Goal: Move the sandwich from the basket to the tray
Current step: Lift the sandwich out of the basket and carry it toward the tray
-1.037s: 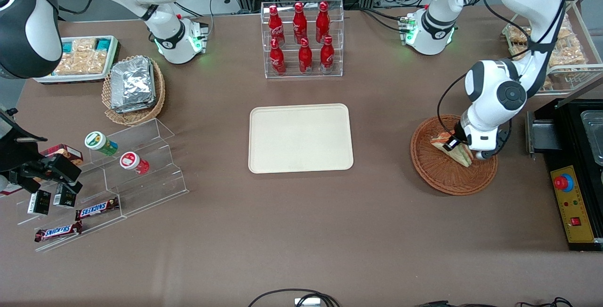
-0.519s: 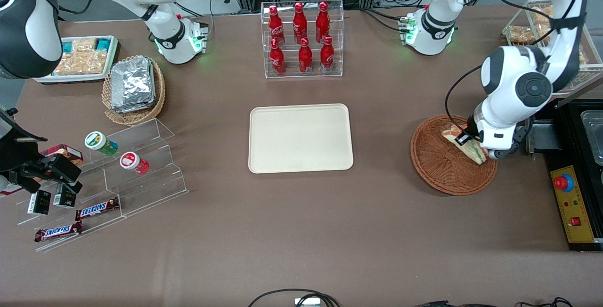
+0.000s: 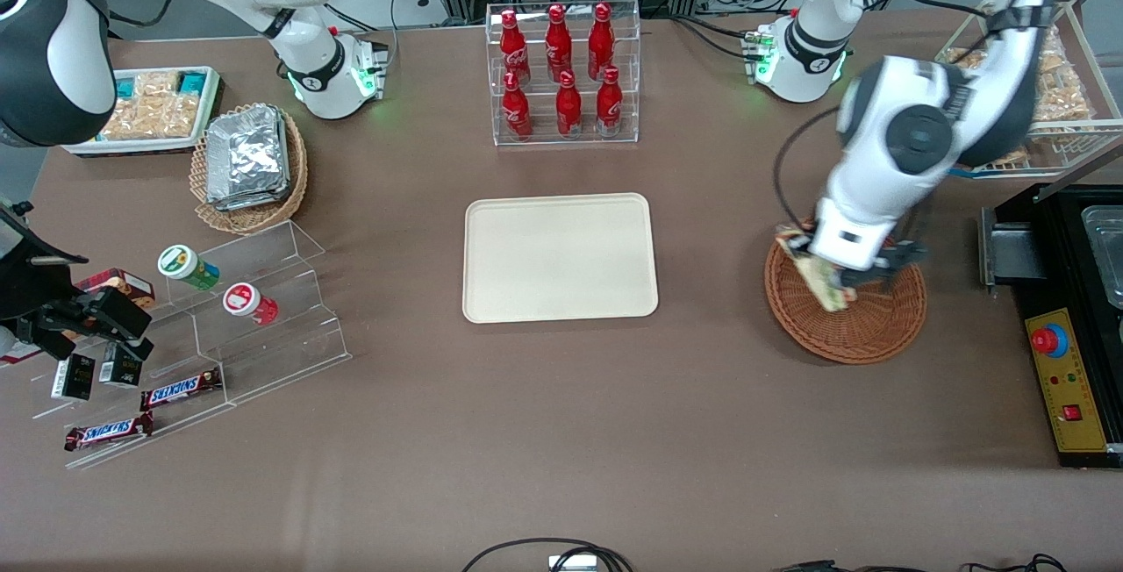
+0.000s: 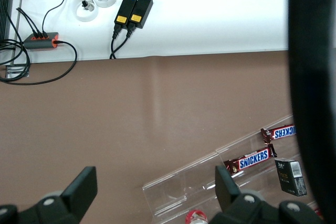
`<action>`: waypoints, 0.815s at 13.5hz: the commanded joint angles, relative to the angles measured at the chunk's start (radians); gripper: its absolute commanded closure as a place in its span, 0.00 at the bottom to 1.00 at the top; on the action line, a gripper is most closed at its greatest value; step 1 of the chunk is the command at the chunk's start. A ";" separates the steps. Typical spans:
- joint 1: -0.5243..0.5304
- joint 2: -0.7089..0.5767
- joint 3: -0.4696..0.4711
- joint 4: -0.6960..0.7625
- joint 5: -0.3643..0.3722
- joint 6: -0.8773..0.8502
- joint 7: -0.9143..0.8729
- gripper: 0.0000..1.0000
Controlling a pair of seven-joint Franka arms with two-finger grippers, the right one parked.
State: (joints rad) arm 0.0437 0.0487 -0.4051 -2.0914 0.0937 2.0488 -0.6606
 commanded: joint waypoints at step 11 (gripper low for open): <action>-0.172 0.189 -0.278 0.027 0.162 0.137 -0.019 1.00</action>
State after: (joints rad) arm -0.0977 0.1820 -0.6833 -2.0893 0.2211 2.1562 -0.6716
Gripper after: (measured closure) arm 0.802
